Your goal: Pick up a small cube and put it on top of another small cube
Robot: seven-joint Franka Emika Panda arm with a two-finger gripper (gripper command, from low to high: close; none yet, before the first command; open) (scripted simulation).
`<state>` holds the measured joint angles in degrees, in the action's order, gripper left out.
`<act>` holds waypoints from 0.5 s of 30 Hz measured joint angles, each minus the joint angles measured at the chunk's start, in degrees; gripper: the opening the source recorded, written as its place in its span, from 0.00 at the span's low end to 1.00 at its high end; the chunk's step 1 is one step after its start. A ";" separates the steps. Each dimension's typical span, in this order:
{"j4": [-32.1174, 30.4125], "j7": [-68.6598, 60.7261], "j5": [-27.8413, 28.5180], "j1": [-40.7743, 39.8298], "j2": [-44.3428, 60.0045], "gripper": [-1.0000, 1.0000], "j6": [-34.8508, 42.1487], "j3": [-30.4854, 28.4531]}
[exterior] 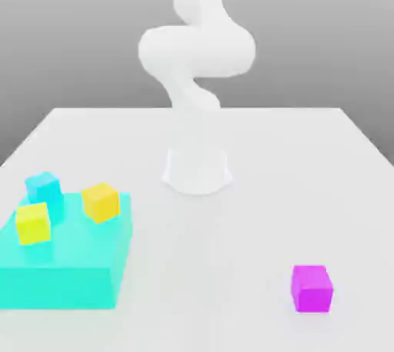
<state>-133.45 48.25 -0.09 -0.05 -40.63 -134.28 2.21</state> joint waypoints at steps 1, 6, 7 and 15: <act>-0.72 1.06 -0.01 -0.02 2.24 0.50 -1.08 0.98; -4.08 6.37 0.44 0.13 12.69 0.50 -6.15 5.63; -4.74 7.49 0.62 0.19 14.75 0.50 -7.15 6.54; -10.04 17.38 3.47 1.41 31.38 0.50 -15.13 13.13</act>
<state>-143.49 65.62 3.38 1.36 -9.25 -149.41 15.34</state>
